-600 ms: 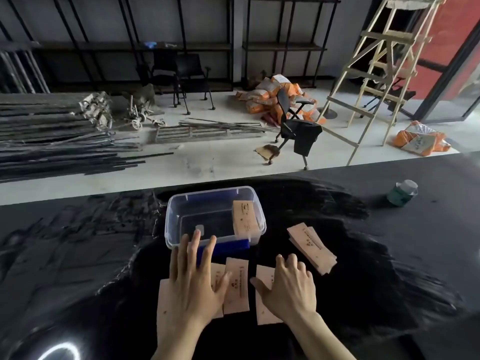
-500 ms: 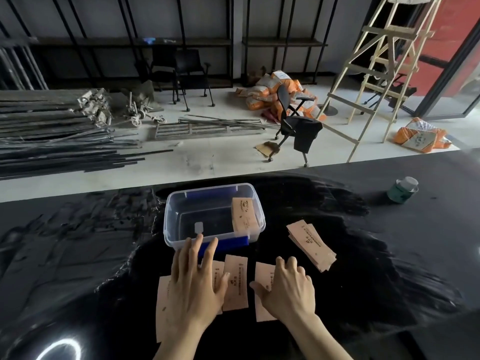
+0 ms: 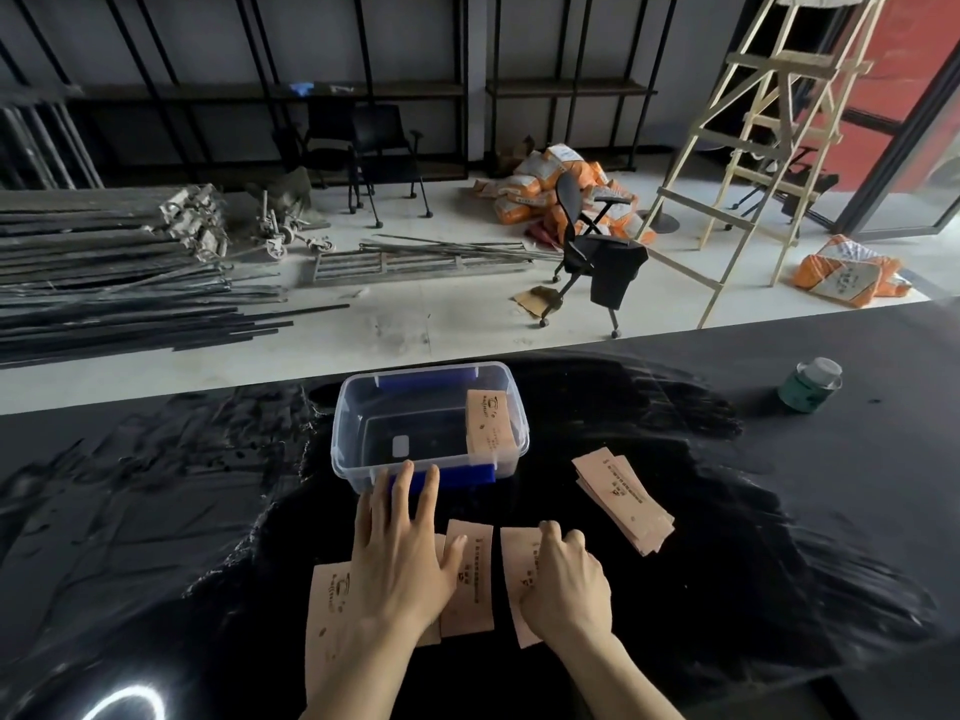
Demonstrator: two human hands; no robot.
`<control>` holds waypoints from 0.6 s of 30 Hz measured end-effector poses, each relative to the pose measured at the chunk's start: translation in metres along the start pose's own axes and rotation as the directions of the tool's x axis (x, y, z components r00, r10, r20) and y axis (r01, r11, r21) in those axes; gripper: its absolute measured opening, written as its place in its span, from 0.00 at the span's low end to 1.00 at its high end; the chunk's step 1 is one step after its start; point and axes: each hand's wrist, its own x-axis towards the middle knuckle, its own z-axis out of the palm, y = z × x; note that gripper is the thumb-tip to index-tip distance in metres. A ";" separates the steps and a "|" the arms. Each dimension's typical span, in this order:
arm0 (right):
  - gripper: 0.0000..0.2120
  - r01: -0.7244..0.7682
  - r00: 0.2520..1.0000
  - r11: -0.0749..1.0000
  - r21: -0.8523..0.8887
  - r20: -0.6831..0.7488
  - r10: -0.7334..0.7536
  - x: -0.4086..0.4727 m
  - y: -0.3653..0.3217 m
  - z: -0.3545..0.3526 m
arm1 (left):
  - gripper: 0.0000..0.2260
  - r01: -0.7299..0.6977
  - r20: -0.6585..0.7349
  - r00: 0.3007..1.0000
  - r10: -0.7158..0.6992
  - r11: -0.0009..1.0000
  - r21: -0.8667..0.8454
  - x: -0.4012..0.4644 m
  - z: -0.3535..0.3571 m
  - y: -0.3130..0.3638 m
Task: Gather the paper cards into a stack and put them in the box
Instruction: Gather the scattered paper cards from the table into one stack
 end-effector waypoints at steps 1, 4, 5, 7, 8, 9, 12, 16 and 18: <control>0.32 -0.016 1.000 0.999 0.039 0.006 0.015 0.003 0.000 0.001 | 0.39 0.003 0.000 1.000 -0.003 1.000 0.000 0.004 0.000 0.001; 0.36 -0.078 0.997 0.977 0.197 0.043 0.071 0.009 0.000 0.001 | 0.37 0.008 -0.014 1.000 -0.009 0.999 -0.044 0.009 -0.002 0.001; 0.36 -0.102 0.994 0.963 0.250 0.053 0.091 0.012 0.001 0.000 | 0.36 0.012 -0.022 1.000 -0.013 0.997 -0.077 0.006 -0.002 0.002; 0.28 -0.136 0.991 0.921 0.366 0.056 0.124 0.017 0.006 -0.001 | 0.33 0.047 0.000 0.999 -0.048 0.988 -0.147 -0.007 -0.004 0.004; 0.22 -0.149 0.989 0.890 0.431 0.052 0.140 0.020 0.009 -0.001 | 0.33 0.079 0.043 0.996 -0.072 0.982 -0.174 -0.014 -0.005 0.005; 0.16 -0.161 0.986 0.850 0.501 0.050 0.157 0.023 0.013 0.000 | 0.32 0.116 0.100 0.990 -0.098 0.974 -0.193 -0.021 -0.004 0.007; 0.11 -0.198 0.979 0.678 0.708 0.102 0.179 0.032 0.026 0.003 | 0.33 0.189 0.248 0.958 -0.146 0.968 -0.163 -0.032 0.001 0.015; 0.09 -0.286 0.958 0.510 0.811 0.250 0.141 0.035 0.031 0.004 | 0.34 0.204 0.294 0.938 -0.182 0.978 -0.048 -0.032 0.001 0.024; 0.09 -0.295 0.954 0.516 0.804 0.277 0.115 0.035 0.029 0.006 | 0.31 0.236 0.316 0.927 -0.202 0.969 -0.072 -0.030 0.000 0.026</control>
